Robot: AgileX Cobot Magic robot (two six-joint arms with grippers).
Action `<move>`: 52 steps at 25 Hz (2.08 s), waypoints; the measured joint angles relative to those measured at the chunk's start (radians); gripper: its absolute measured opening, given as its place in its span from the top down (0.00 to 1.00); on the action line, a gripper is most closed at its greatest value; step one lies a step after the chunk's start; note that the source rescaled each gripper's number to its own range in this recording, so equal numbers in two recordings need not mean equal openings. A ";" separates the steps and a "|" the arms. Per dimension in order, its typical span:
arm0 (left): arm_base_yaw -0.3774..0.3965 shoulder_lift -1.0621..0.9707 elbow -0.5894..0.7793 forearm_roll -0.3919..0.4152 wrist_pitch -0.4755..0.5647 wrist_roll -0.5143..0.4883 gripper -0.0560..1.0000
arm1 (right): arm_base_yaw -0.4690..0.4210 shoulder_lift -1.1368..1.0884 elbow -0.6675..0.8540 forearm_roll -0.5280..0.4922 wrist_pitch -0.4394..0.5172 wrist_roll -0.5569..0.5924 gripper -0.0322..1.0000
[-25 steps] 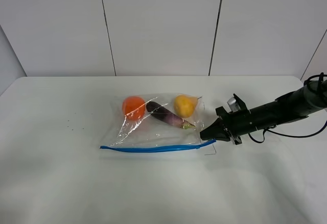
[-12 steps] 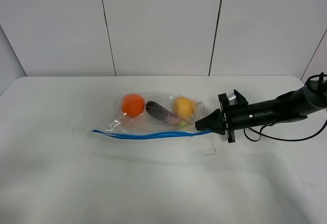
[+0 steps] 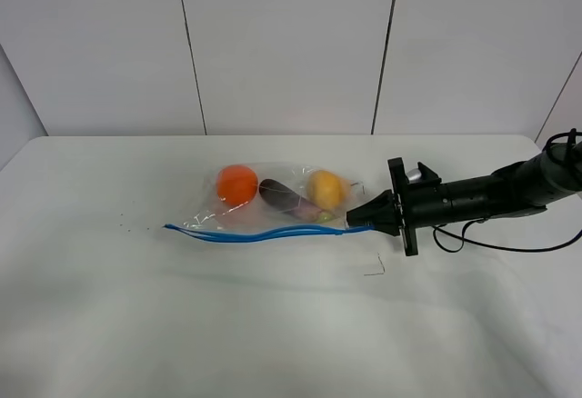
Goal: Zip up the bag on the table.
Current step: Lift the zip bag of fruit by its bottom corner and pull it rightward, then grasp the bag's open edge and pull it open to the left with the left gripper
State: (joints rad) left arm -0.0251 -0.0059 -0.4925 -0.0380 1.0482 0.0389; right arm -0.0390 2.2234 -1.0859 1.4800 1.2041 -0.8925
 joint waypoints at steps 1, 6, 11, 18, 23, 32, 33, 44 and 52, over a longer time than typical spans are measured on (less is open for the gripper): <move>0.000 0.000 0.000 0.000 0.000 0.000 0.00 | 0.000 0.000 0.000 0.001 0.000 0.005 0.97; 0.000 0.000 0.000 0.000 0.000 0.000 0.00 | 0.000 0.000 0.000 0.003 0.001 0.033 0.97; 0.000 0.000 0.000 0.000 0.000 0.000 0.00 | 0.000 -0.001 0.000 0.003 0.001 0.051 0.97; 0.000 0.000 0.000 0.000 0.000 0.000 0.00 | 0.000 -0.046 0.000 0.032 -0.001 0.073 0.97; 0.000 0.000 0.000 0.000 0.000 0.000 0.00 | 0.000 -0.048 0.000 0.048 -0.001 0.087 0.97; 0.000 0.000 0.000 0.000 0.000 0.000 0.00 | 0.000 -0.048 0.000 0.051 -0.001 0.089 0.97; 0.000 0.000 0.000 0.000 0.000 0.000 0.00 | 0.000 -0.048 0.000 0.051 -0.001 0.089 0.97; 0.000 0.062 -0.125 -0.019 -0.007 -0.039 0.00 | 0.000 -0.048 0.000 0.051 -0.001 0.089 0.97; 0.000 0.442 -0.415 -0.124 -0.037 -0.105 0.00 | 0.000 -0.048 0.000 0.051 -0.001 0.090 0.97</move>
State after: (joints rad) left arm -0.0251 0.4360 -0.9072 -0.1619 1.0117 -0.0663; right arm -0.0390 2.1752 -1.0859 1.5308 1.2030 -0.8023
